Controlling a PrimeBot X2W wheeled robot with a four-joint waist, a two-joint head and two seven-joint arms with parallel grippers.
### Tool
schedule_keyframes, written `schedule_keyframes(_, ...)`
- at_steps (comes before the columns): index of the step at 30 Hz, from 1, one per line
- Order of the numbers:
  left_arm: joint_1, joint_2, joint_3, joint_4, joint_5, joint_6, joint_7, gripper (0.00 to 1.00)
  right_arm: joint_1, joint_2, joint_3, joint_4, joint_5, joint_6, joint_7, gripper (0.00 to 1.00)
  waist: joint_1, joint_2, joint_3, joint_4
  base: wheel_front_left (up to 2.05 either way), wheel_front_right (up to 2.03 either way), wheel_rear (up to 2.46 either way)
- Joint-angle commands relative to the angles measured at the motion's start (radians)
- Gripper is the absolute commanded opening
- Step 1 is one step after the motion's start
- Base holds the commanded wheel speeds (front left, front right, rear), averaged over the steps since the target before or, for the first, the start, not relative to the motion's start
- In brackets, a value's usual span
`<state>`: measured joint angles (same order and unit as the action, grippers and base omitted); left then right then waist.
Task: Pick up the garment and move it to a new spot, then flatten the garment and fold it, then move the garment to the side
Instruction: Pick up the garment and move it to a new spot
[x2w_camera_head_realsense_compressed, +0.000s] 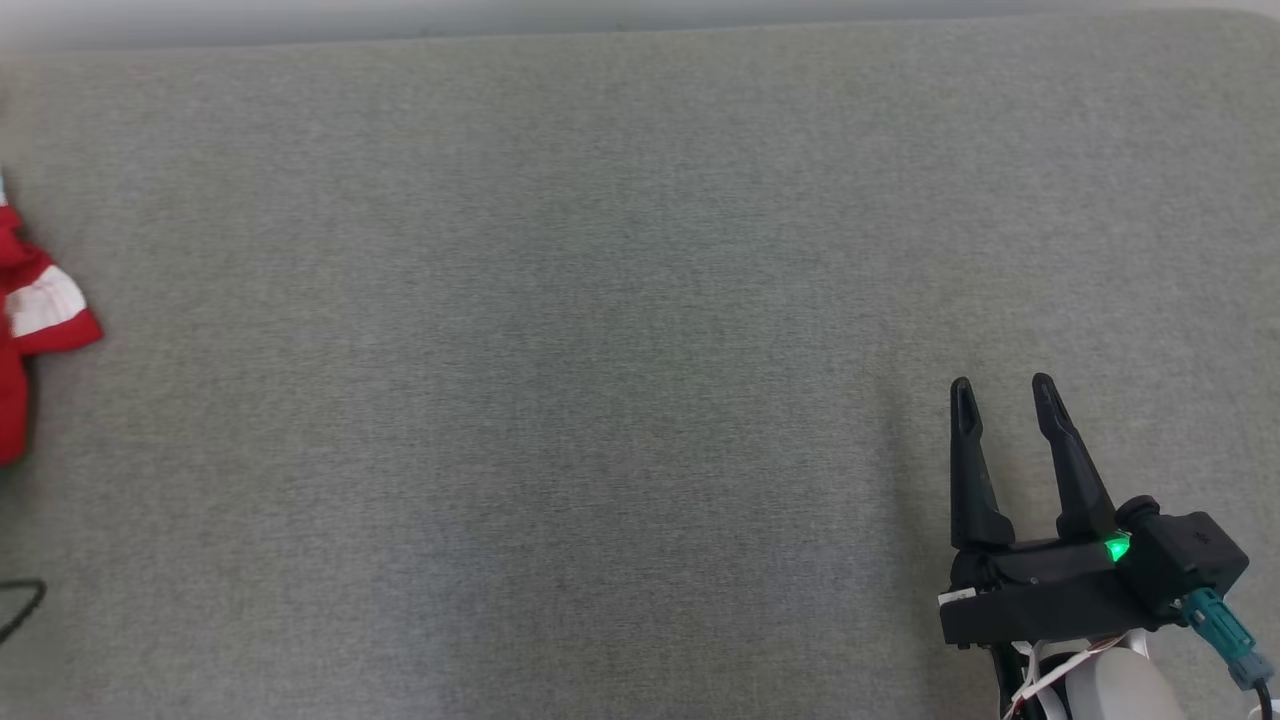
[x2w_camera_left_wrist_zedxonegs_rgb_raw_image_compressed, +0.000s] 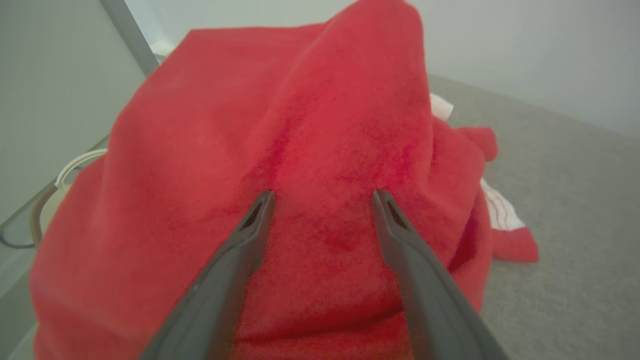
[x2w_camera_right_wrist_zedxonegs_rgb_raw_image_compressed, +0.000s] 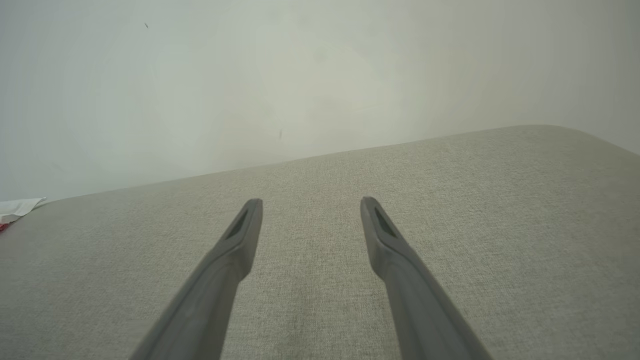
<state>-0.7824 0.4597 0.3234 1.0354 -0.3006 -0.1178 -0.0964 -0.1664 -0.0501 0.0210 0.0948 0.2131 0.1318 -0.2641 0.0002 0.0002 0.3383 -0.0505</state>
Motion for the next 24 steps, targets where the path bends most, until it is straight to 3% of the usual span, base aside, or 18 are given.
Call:
schedule_keyframes(1, -0.013, 0.013, -0.013, 0.048, 0.011, 0.017, 0.050, 1.00, -0.011, -0.001, 0.001, -0.001, 0.008, -0.002, -0.001, 1.00, -0.0002, -0.0002, 0.018, -0.029, 0.00, 0.00, 0.00)
schedule_keyframes(5, -0.040, 0.025, -0.006, 0.142, -0.007, 0.052, 0.169, 1.00, -0.004, -0.001, 0.001, 0.000, 0.003, -0.002, -0.001, 1.00, -0.0002, -0.0002, 0.014, -0.034, 0.00, 0.00, 0.00)
schedule_keyframes(11, -0.058, 0.027, -0.011, 0.195, -0.016, 0.079, 0.225, 1.00, 0.003, -0.001, 0.002, 0.005, -0.007, -0.002, -0.001, 1.00, -0.0002, -0.0002, 0.002, -0.031, 0.00, 0.00, 0.00)
schedule_keyframes(12, -0.059, 0.025, -0.012, 0.197, -0.017, 0.078, 0.217, 0.22, 0.004, -0.001, 0.002, 0.006, -0.009, -0.002, -0.001, 1.00, -0.0002, -0.0002, -0.002, -0.028, 0.00, 0.00, 0.00)
schedule_keyframes(13, -0.059, 0.027, -0.016, 0.194, -0.015, 0.072, 0.202, 0.00, 0.006, -0.001, 0.002, 0.006, -0.010, -0.002, -0.001, 1.00, -0.0002, -0.0002, -0.006, -0.027, 0.00, 0.00, 0.00)
schedule_keyframes(24, -0.069, 0.022, -0.033, 0.120, -0.022, 0.019, -0.027, 0.00, 0.044, -0.001, -0.003, 0.021, -0.013, -0.002, 0.000, 1.00, -0.0002, -0.0002, -0.078, 0.024, 0.00, 0.00, 0.00)
